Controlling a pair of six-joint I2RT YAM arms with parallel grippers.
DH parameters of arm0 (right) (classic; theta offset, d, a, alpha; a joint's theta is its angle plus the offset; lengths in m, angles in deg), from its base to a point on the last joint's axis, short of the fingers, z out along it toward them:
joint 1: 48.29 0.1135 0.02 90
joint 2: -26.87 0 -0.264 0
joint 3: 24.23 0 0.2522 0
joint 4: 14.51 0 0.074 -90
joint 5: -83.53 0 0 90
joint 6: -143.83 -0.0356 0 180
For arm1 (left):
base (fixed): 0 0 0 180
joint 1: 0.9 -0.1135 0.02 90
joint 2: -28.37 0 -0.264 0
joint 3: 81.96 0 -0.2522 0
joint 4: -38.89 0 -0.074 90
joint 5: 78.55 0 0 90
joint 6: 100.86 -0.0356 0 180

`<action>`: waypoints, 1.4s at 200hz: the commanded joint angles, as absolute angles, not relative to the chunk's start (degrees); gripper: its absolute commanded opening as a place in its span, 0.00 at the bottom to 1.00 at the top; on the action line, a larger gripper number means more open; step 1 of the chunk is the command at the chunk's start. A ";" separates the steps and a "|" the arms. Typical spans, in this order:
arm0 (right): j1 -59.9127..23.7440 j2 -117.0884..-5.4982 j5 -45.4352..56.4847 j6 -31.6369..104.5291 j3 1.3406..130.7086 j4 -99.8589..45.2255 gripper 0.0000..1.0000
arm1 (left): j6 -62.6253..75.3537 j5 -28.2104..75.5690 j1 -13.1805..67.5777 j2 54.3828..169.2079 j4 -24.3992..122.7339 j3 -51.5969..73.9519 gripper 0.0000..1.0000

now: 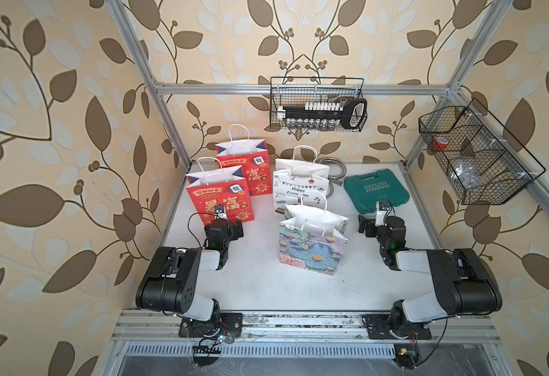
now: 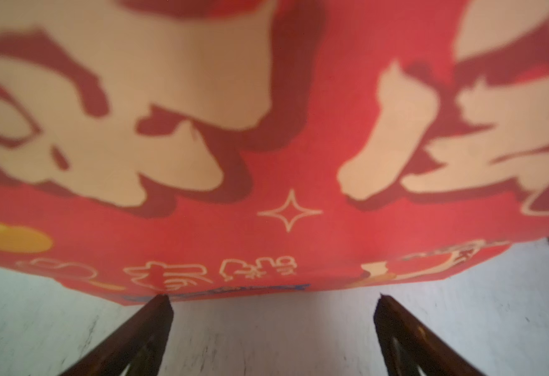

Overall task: Put away the paper bag
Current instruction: Pick up the paper bag from the center of the board.

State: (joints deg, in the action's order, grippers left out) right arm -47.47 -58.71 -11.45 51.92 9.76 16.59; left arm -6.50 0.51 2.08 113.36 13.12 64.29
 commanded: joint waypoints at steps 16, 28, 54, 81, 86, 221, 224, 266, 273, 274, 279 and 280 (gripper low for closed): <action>-47.69 -59.35 -12.46 52.51 10.85 18.51 1.00 | -7.92 -0.85 1.38 113.80 9.41 62.80 0.99; -47.67 -59.35 -12.47 52.47 10.89 18.58 1.00 | -7.92 -0.85 1.38 113.77 9.34 62.87 0.99; -47.67 -59.44 -12.46 52.51 10.87 18.53 1.00 | -7.92 -0.90 1.38 113.79 9.32 62.88 0.99; -47.67 -59.44 -12.45 52.50 10.85 18.50 1.00 | -7.93 -0.85 1.38 113.80 9.33 62.84 0.99; -47.68 -59.44 -12.46 52.51 10.87 18.50 1.00 | -7.89 -0.85 1.38 113.80 9.32 62.92 0.99; -47.98 -34.99 -18.22 39.68 20.20 -20.77 0.99 | -1.68 -3.73 1.39 93.85 33.14 59.53 0.99; -47.94 -34.50 -18.25 38.79 20.82 -22.42 1.00 | -1.08 -4.02 1.39 93.05 34.19 59.36 0.99; -48.24 -31.55 -14.02 31.84 30.72 -42.76 1.00 | 4.71 -5.27 1.38 84.99 47.72 55.37 0.99; -48.29 -31.20 -12.51 31.48 32.12 -44.56 1.00 | 4.54 -4.27 1.39 84.19 50.41 53.97 0.99; -48.29 -31.13 -12.35 31.48 32.31 -45.15 1.00 | 4.49 -4.06 1.39 84.10 50.74 53.84 0.99; -48.29 -30.77 -11.01 31.58 33.11 -46.35 1.00 | 4.06 -2.90 1.40 83.66 52.26 53.03 0.99; -48.29 -30.73 -10.72 31.59 33.25 -46.49 1.00 | 3.98 -2.67 1.39 83.52 52.54 52.84 0.99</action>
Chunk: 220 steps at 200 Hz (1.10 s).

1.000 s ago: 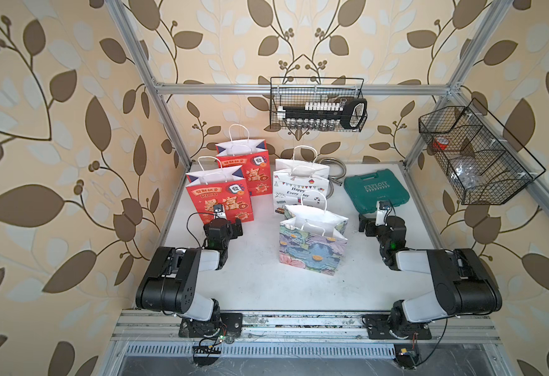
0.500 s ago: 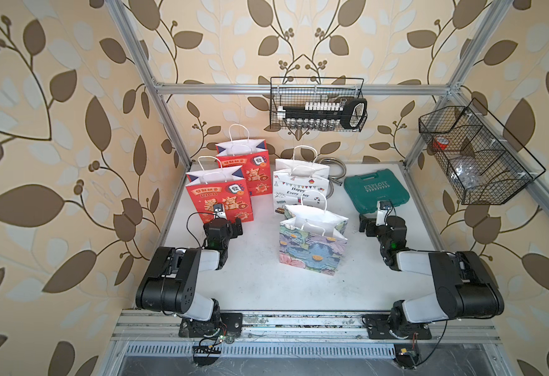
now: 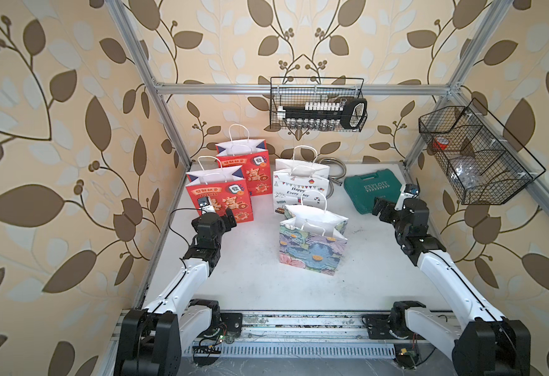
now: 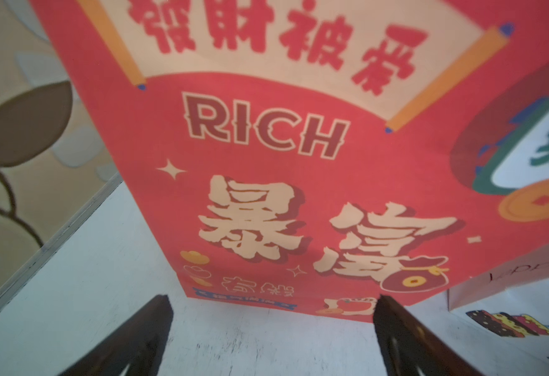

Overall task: Put away the paper bag
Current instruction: Pick up the paper bag from the center of the board.

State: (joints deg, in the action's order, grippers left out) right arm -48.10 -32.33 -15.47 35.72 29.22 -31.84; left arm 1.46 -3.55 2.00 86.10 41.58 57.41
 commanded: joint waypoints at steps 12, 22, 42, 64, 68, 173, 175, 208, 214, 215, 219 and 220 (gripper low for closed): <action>-48.29 -29.55 -7.91 31.30 34.60 -48.22 1.00 | 2.73 1.81 1.38 82.27 55.06 51.22 0.99; -48.29 -28.16 -5.35 31.78 35.20 -48.73 1.00 | 1.52 6.44 1.38 80.75 55.63 50.72 0.99; -48.29 -25.47 -0.02 33.05 36.38 -49.43 1.00 | -0.62 17.70 1.39 76.33 53.52 52.02 0.99; -48.20 -23.64 4.75 35.75 38.86 -51.61 1.00 | -3.76 30.86 1.40 71.36 50.61 54.16 0.99; -48.20 -23.52 5.41 36.29 39.49 -52.28 1.00 | -4.29 32.94 1.43 70.72 50.34 54.43 0.99; -47.95 -15.68 29.25 65.45 49.87 -69.20 0.99 | -23.69 72.07 3.79 74.59 67.17 45.14 0.99; -48.00 -15.54 29.57 66.12 49.84 -69.90 1.00 | -23.62 72.55 3.85 74.92 67.13 45.10 0.99; -47.72 -12.45 35.58 76.37 49.17 -79.43 0.99 | -22.59 76.32 6.75 79.48 65.22 43.66 0.99; -47.54 -12.20 36.30 77.80 49.00 -80.85 0.99 | -23.16 76.04 7.72 80.14 65.30 43.35 0.99; -47.52 -12.18 36.40 77.99 48.98 -81.06 0.99 | -23.25 75.96 7.89 80.31 65.30 43.34 0.99; -47.35 -12.03 36.93 78.71 48.83 -81.82 1.00 | -23.54 75.45 8.61 80.71 65.24 43.10 0.99; -47.33 -12.00 37.02 78.88 48.76 -82.03 0.99 | -23.57 75.35 8.69 80.82 65.23 43.08 0.99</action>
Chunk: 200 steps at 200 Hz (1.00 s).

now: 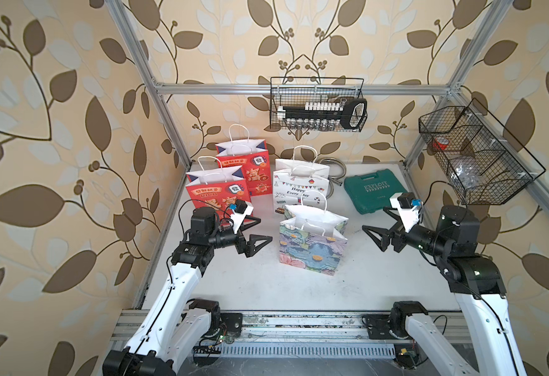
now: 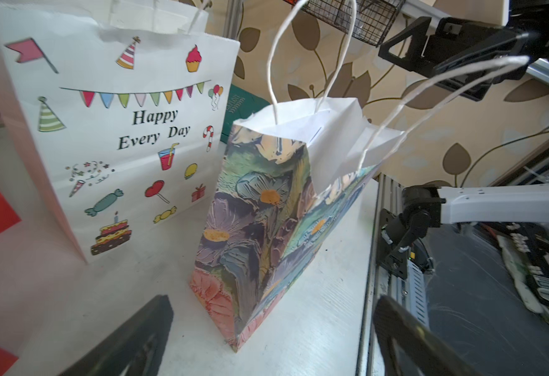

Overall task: Put away the paper bag
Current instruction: Pick up the paper bag from the center of the board.

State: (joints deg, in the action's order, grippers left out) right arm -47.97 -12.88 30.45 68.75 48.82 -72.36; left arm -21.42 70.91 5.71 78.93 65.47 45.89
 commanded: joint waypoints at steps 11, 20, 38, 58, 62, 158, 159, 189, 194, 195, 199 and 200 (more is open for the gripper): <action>-47.11 -11.89 38.62 80.23 47.76 -83.22 0.99 | -24.23 73.95 10.96 82.04 64.45 42.50 0.99; -46.91 -11.90 40.69 81.17 46.91 -83.83 0.99 | -24.25 72.86 12.67 83.10 63.19 42.07 0.98; -46.49 -12.06 44.33 82.30 44.83 -82.77 0.96 | -23.34 69.20 15.69 85.37 60.29 41.24 0.98; -45.94 -12.23 45.67 82.11 42.31 -79.41 0.94 | -22.38 67.88 17.09 87.97 57.57 40.11 0.94; -45.79 -12.38 45.43 82.03 41.99 -78.72 0.94 | -22.46 67.52 17.26 88.42 57.37 39.91 0.93; -30.33 -20.46 37.56 75.96 33.79 -55.62 0.75 | -24.40 68.63 18.68 96.21 55.84 35.49 0.62; -30.21 -20.61 37.56 75.92 33.77 -55.39 0.75 | -24.57 68.69 18.69 96.21 55.91 35.50 0.61; -27.10 -25.37 36.44 75.22 34.56 -51.18 0.60 | -28.21 69.46 18.63 95.80 61.31 34.56 0.47; -26.75 -26.06 36.46 75.21 34.85 -50.75 0.58 | -28.72 69.39 18.68 95.55 62.23 34.54 0.46; -26.66 -26.18 36.52 75.29 34.91 -50.67 0.58 | -28.79 69.34 18.64 95.49 62.40 34.58 0.46; -26.48 -26.73 36.53 75.33 35.08 -50.26 0.56 | -29.31 69.29 18.61 95.24 63.07 34.67 0.45; -26.44 -26.91 36.56 75.39 35.11 -50.21 0.56 | -29.44 69.28 18.61 95.16 63.22 34.69 0.45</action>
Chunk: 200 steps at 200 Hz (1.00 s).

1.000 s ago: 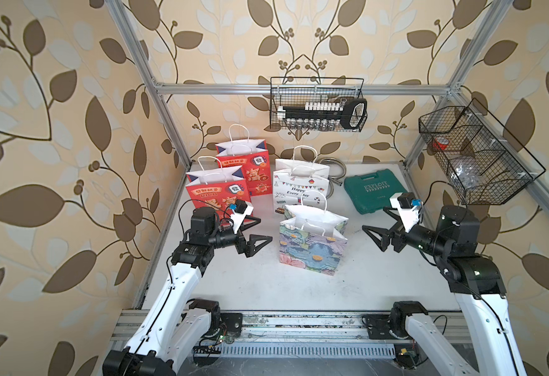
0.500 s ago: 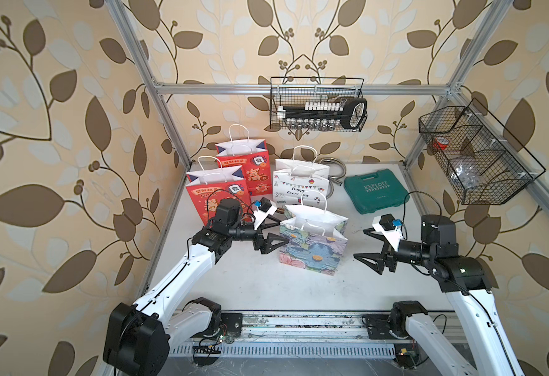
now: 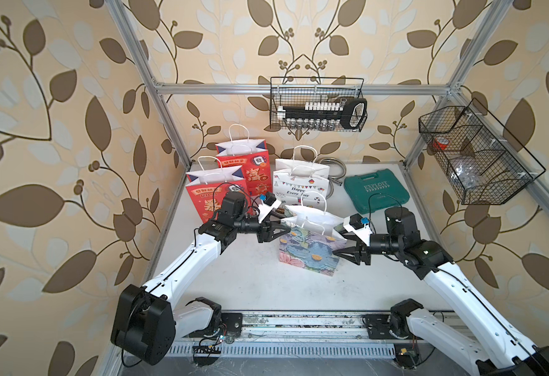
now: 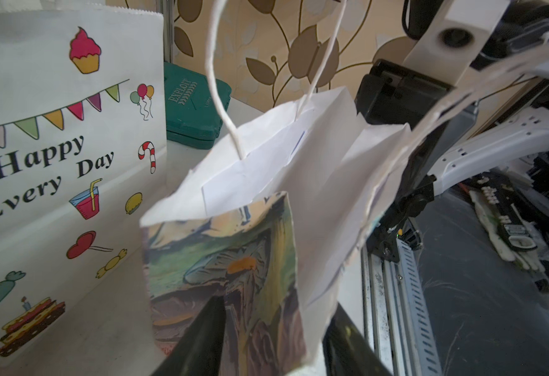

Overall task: Put away the paper bag
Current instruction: Pick up the paper bag from the center of the board.

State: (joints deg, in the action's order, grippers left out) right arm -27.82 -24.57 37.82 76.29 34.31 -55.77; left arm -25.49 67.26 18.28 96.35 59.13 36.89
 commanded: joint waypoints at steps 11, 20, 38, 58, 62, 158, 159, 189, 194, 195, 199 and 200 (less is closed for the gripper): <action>-25.85 -28.23 36.59 75.73 35.62 -49.35 0.51 | -30.37 69.24 18.64 94.44 64.57 35.06 0.41; -25.48 -29.27 36.48 76.00 35.92 -48.64 0.48 | -30.88 68.98 18.61 93.75 65.47 35.40 0.39; -24.96 -31.16 36.25 76.24 36.49 -47.14 0.44 | -31.76 68.34 18.61 92.28 67.00 36.19 0.38; -24.32 -33.23 35.85 76.26 37.15 -45.48 0.43 | -31.92 66.97 18.61 90.29 66.98 37.63 0.33; -24.23 -33.55 35.80 76.27 37.32 -45.29 0.42 | -31.99 66.73 18.61 89.90 66.93 37.96 0.32; -31.22 -24.17 24.82 82.16 37.22 -54.67 0.99 | -31.11 63.45 18.61 89.27 64.41 39.02 0.15; -31.40 -24.18 25.00 82.15 37.24 -54.61 0.99 | -31.13 63.47 18.61 89.27 64.42 39.02 0.15; -33.87 -29.16 32.65 82.75 41.07 -55.12 1.00 | -31.77 63.74 18.61 88.84 64.73 39.29 0.15; -33.90 -30.30 34.71 83.19 41.82 -55.22 1.00 | -31.87 63.70 18.61 88.83 64.76 39.30 0.15; -33.89 -30.50 35.12 83.28 42.00 -55.23 1.00 | -31.91 63.72 18.61 88.83 64.77 39.29 0.15; -33.90 -31.33 36.77 83.50 42.60 -55.38 1.00 | -31.91 63.66 18.61 88.83 64.76 39.29 0.15; -33.88 -31.58 37.25 83.57 42.78 -55.40 1.00 | -31.84 63.66 18.61 88.83 64.77 39.33 0.15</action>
